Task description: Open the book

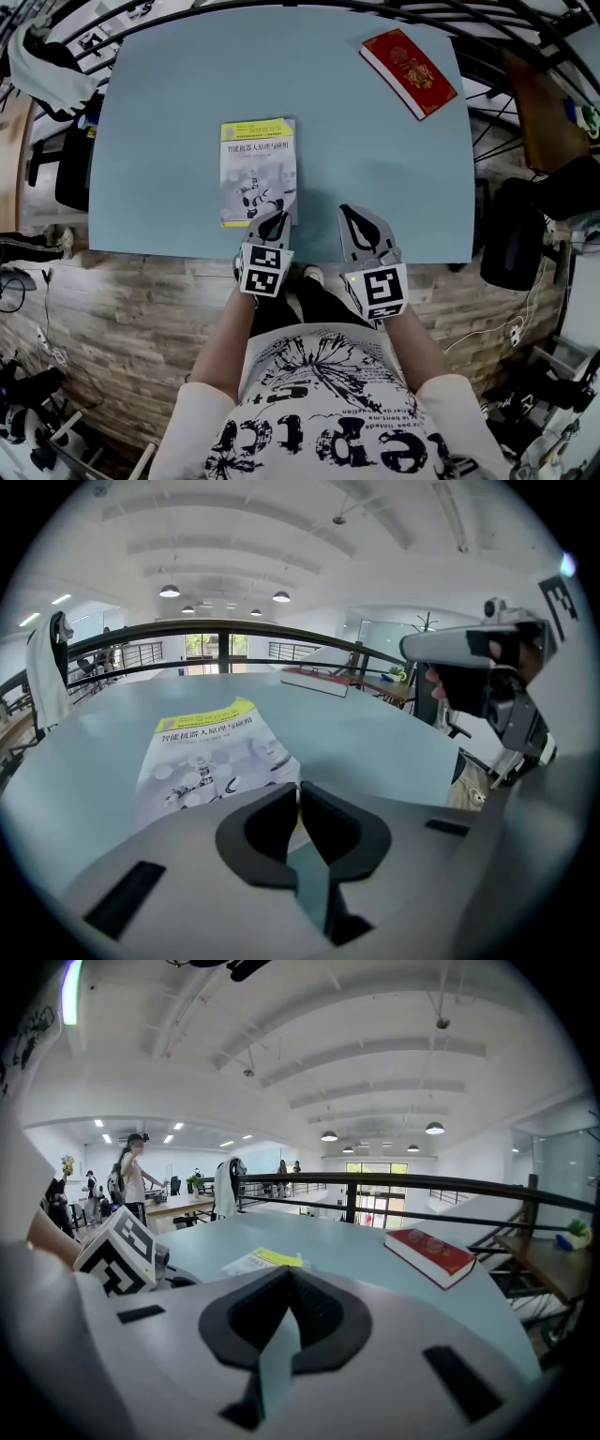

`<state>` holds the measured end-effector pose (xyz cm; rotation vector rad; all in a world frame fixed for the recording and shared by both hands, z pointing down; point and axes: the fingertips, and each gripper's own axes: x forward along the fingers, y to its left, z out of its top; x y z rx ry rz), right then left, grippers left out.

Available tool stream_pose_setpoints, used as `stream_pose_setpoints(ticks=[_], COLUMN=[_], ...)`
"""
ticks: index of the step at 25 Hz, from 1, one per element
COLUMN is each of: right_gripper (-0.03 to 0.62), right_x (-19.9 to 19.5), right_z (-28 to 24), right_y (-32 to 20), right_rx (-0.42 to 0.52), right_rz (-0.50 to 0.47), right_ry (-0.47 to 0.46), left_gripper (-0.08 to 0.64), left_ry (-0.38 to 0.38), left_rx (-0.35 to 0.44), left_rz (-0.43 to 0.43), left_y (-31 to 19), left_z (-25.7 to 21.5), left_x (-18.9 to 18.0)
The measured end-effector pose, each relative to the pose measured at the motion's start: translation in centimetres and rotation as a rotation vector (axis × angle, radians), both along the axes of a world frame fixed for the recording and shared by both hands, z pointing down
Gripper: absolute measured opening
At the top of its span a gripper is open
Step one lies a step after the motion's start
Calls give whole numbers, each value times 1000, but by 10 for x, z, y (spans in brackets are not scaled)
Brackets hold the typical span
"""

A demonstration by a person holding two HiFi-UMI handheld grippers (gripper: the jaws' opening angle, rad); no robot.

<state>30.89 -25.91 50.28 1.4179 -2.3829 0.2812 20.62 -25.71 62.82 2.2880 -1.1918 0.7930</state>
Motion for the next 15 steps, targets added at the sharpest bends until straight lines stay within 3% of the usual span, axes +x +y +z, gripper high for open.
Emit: stream_pose_setpoints(ticks=[5,15], right_gripper=[12,11], right_x=[-9,-58], right_z=[-9,-38], right_y=[4,3], right_rx=[16,89], right_rz=[5,-16], right_ry=[-1,2], left_gripper=[28,25], left_ry=[49,132], left_rx=[23,169], left_rz=[-9,-11], left_y=[0,-3], left_z=[-23,-94], left_x=[-10,-65])
